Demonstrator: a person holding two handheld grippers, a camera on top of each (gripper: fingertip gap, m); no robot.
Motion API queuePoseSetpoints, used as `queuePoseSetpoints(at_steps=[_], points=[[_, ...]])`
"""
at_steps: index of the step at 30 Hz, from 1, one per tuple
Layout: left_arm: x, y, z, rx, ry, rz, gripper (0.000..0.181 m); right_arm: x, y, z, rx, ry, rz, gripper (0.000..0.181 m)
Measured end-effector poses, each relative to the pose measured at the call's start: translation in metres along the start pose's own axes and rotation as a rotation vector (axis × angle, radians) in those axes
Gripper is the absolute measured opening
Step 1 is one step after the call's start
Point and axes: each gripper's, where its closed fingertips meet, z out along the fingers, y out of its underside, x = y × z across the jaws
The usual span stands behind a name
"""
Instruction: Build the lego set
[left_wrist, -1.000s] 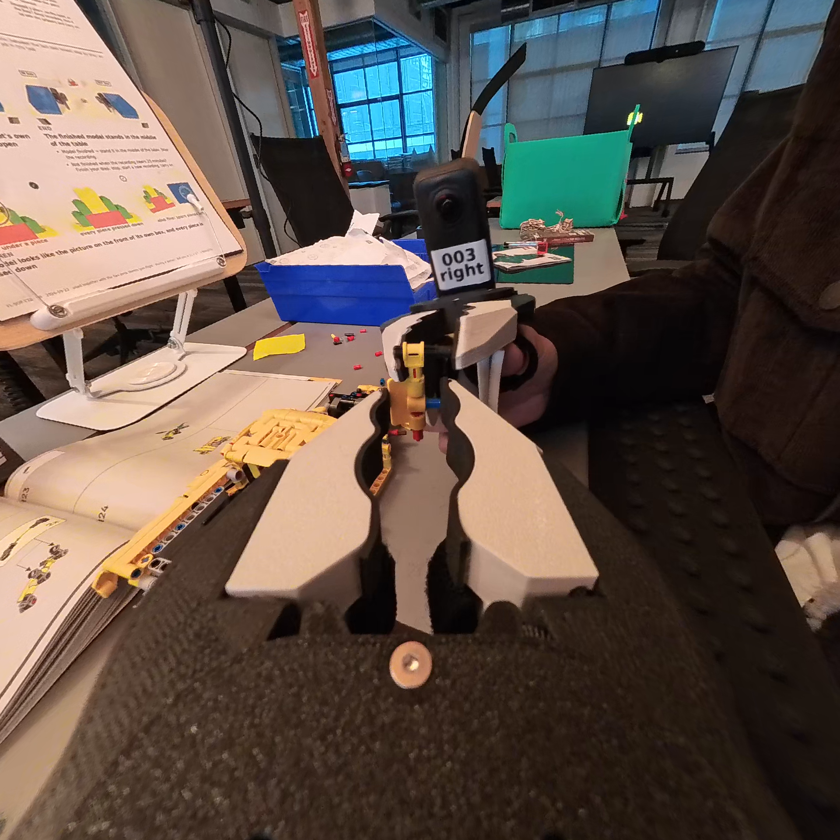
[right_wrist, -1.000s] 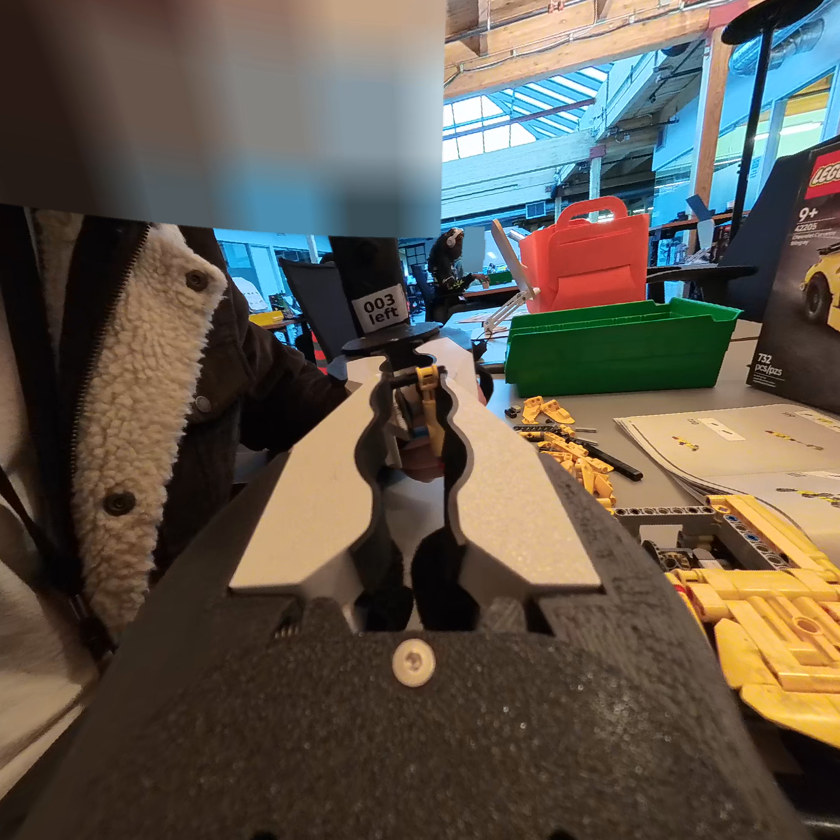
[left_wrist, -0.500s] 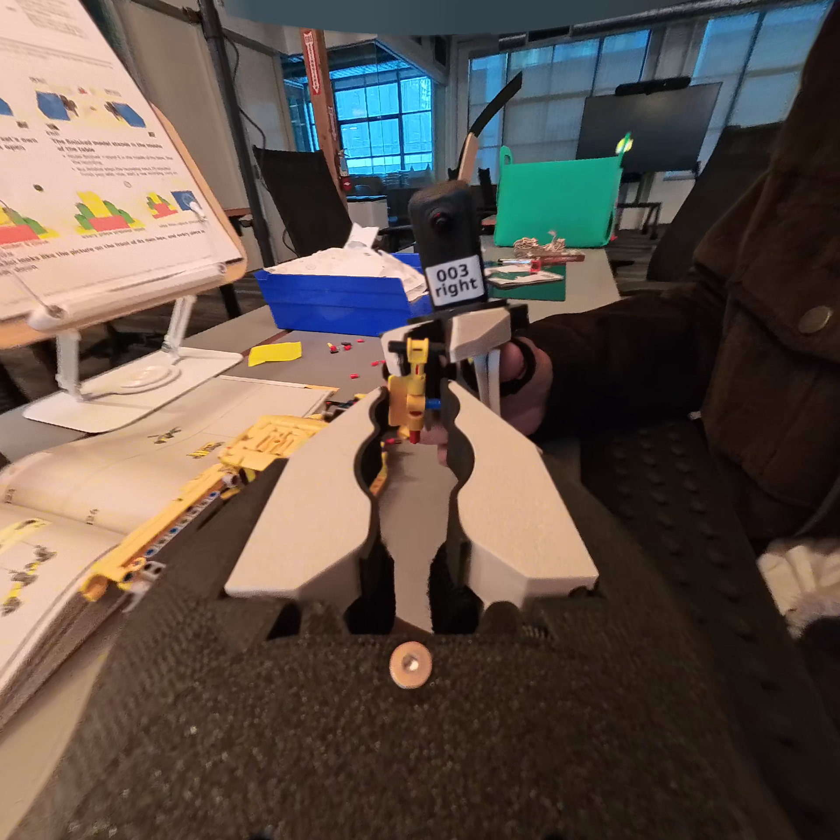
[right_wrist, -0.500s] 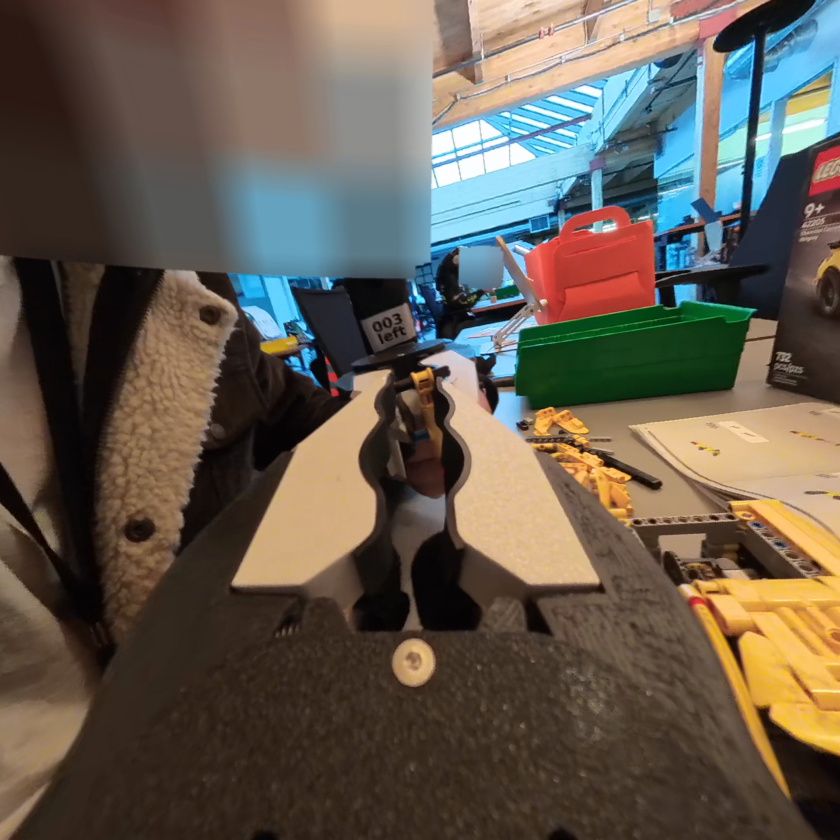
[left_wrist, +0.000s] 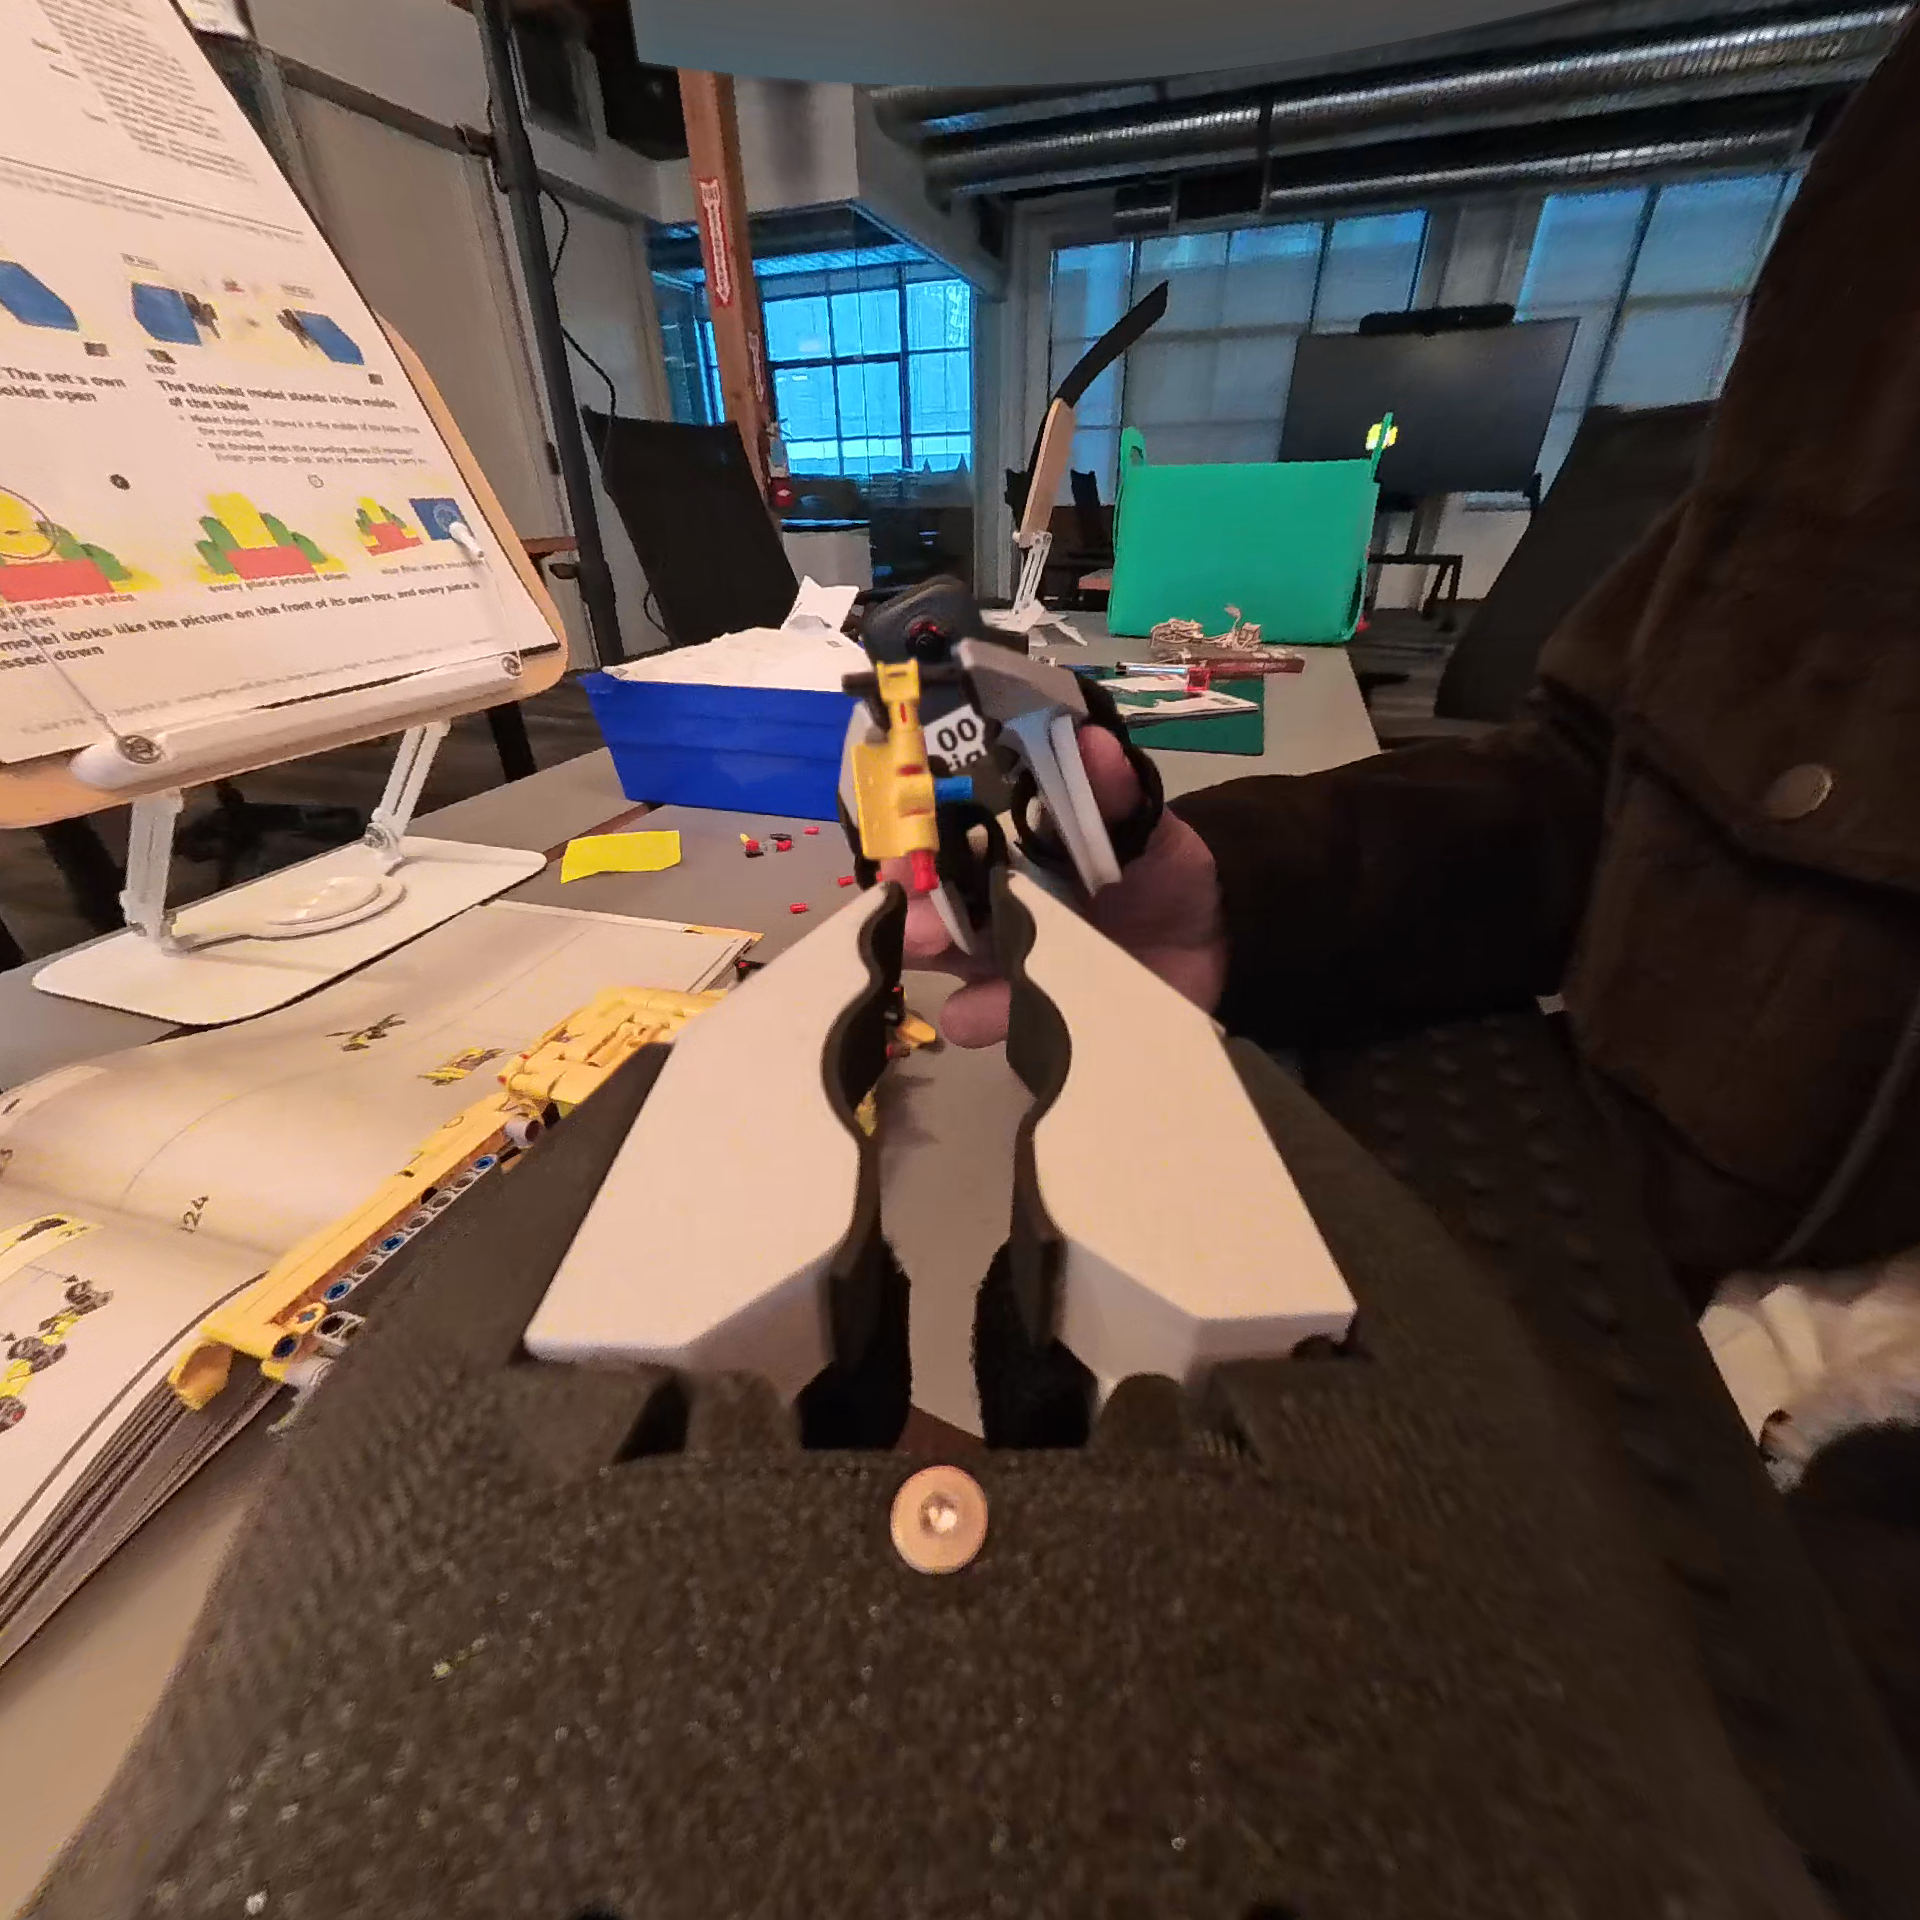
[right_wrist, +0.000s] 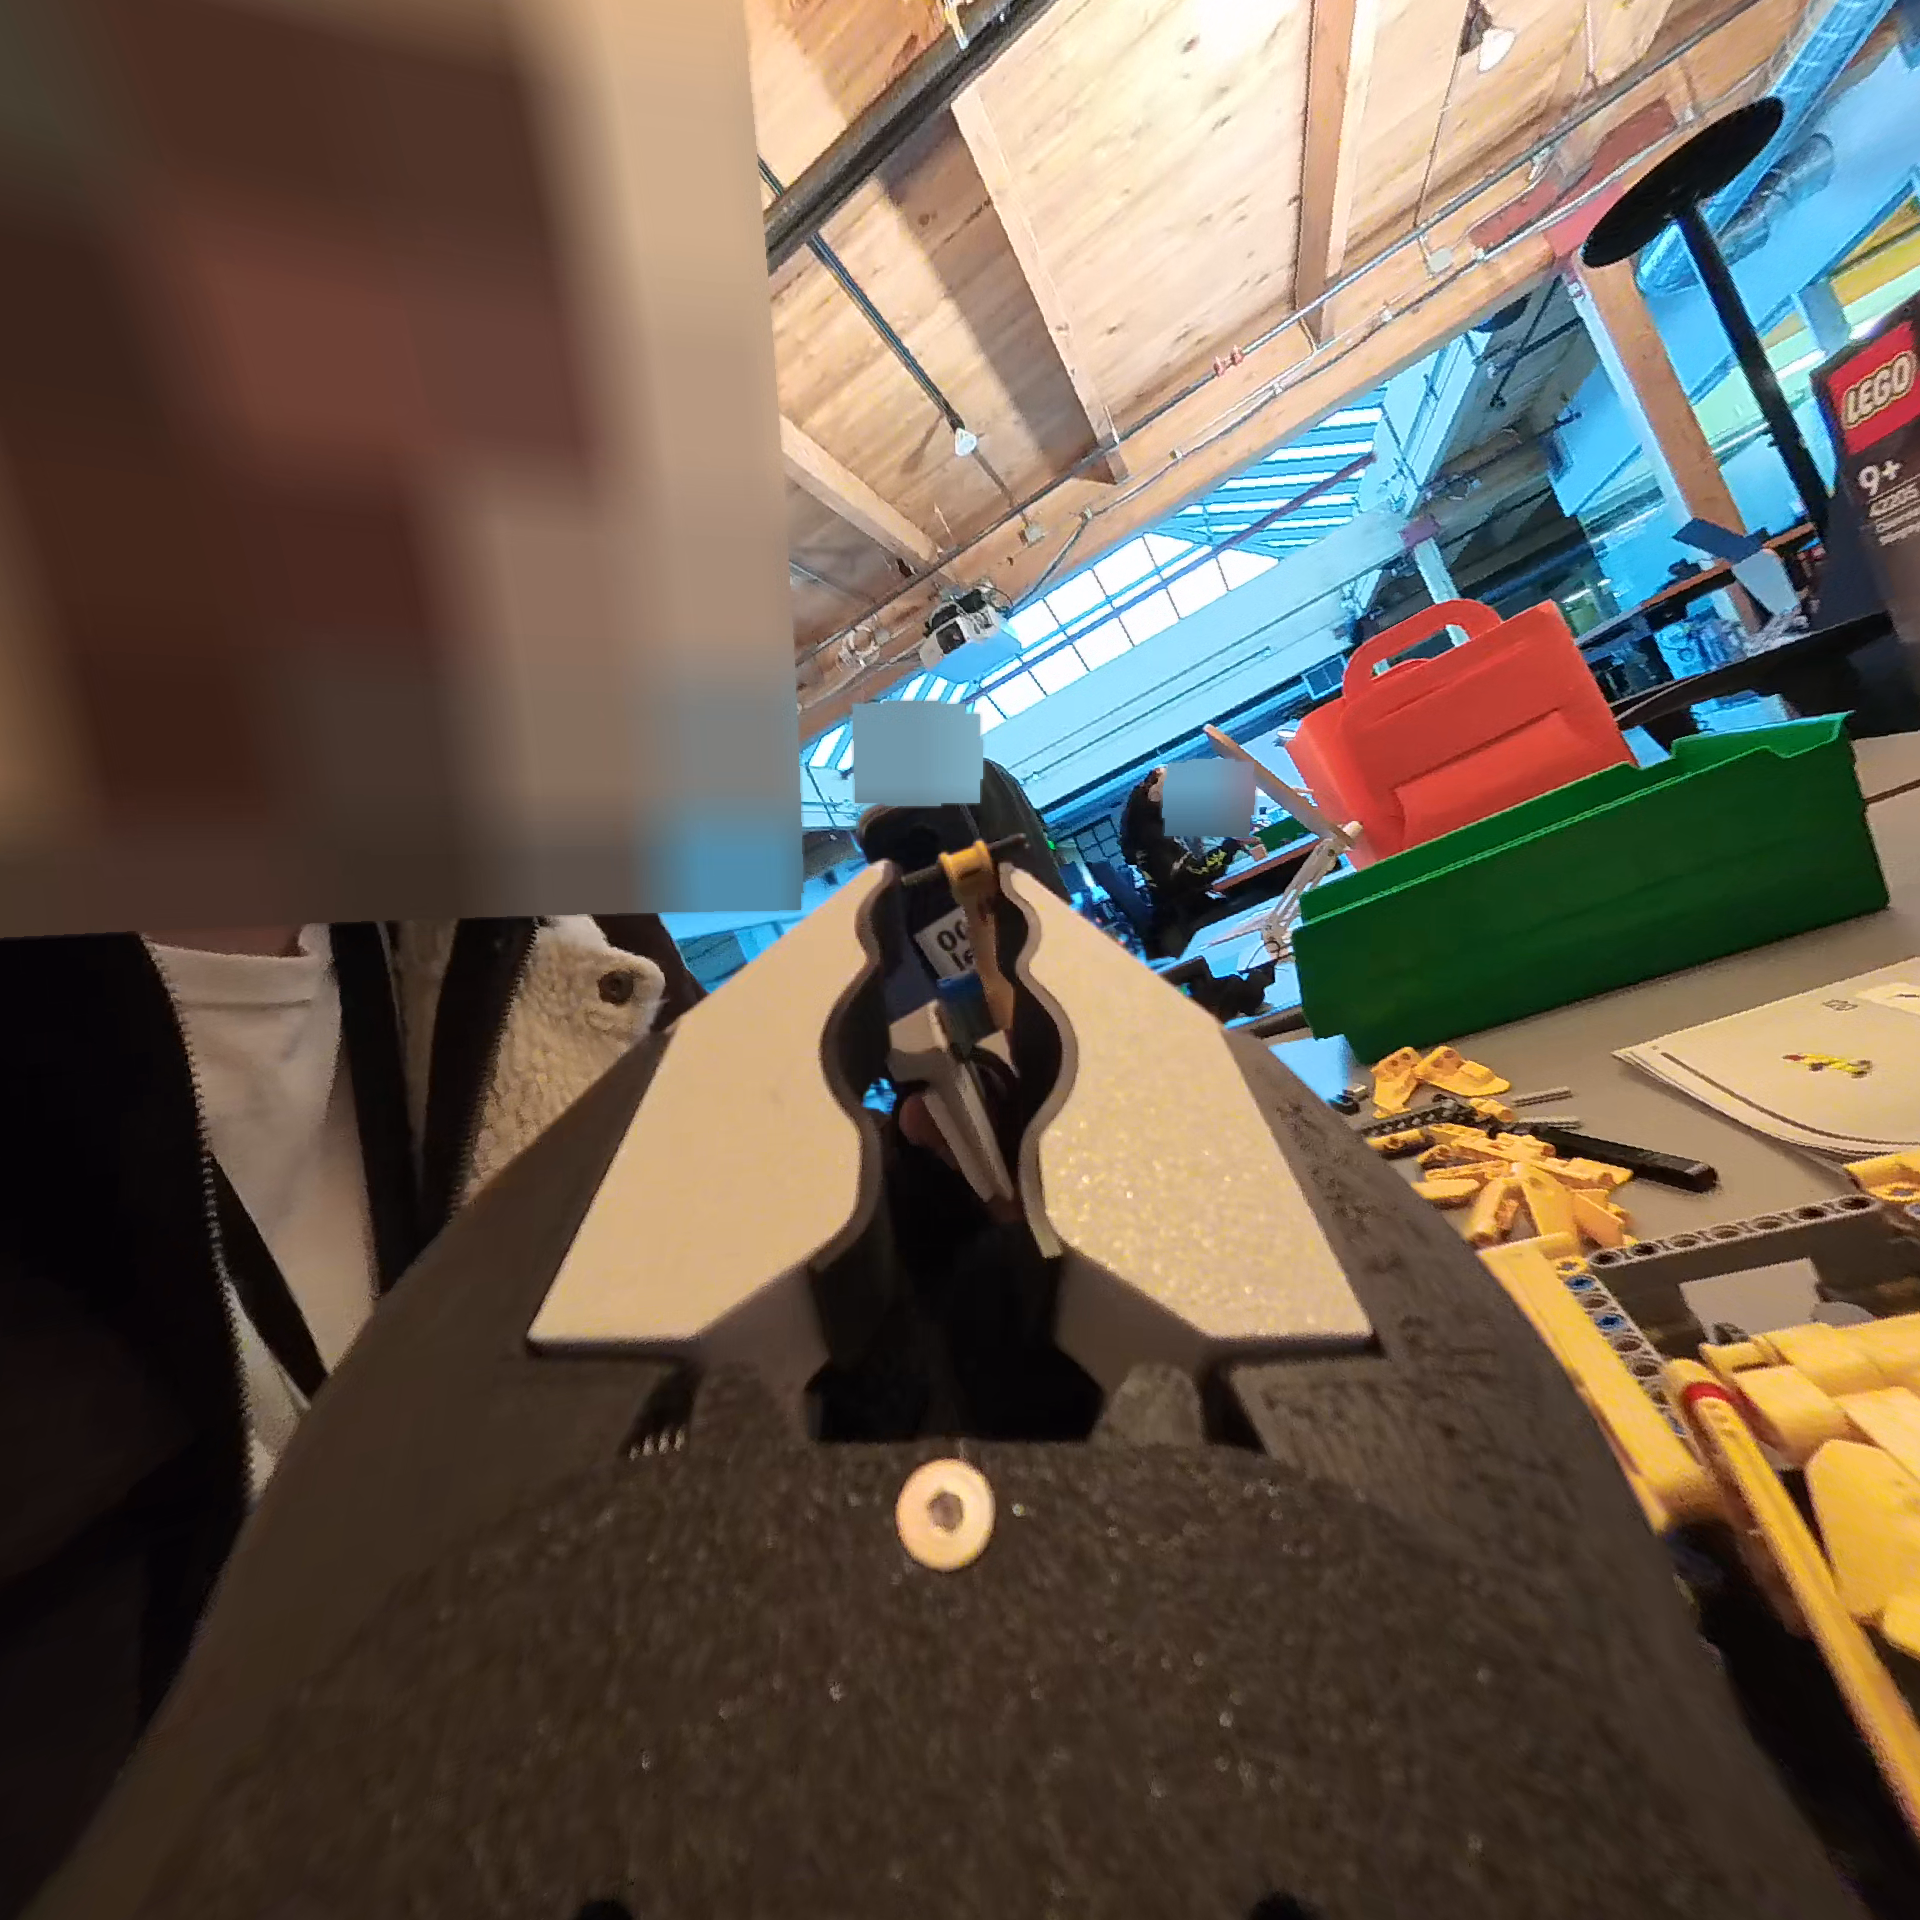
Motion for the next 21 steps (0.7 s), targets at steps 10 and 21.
queuePoseSetpoints(at_steps=[10,21], points=[[-0.005,0.013,0.005,-0.088,-0.054,0.076,0.004,0.003,0.013,0.008,-0.043,0.022,0.003,0.015],[-0.04,0.025,-0.022,-0.183,-0.104,-0.007,0.003,0.036,0.016,-0.007,-0.189,0.281,-0.163,0.027]])
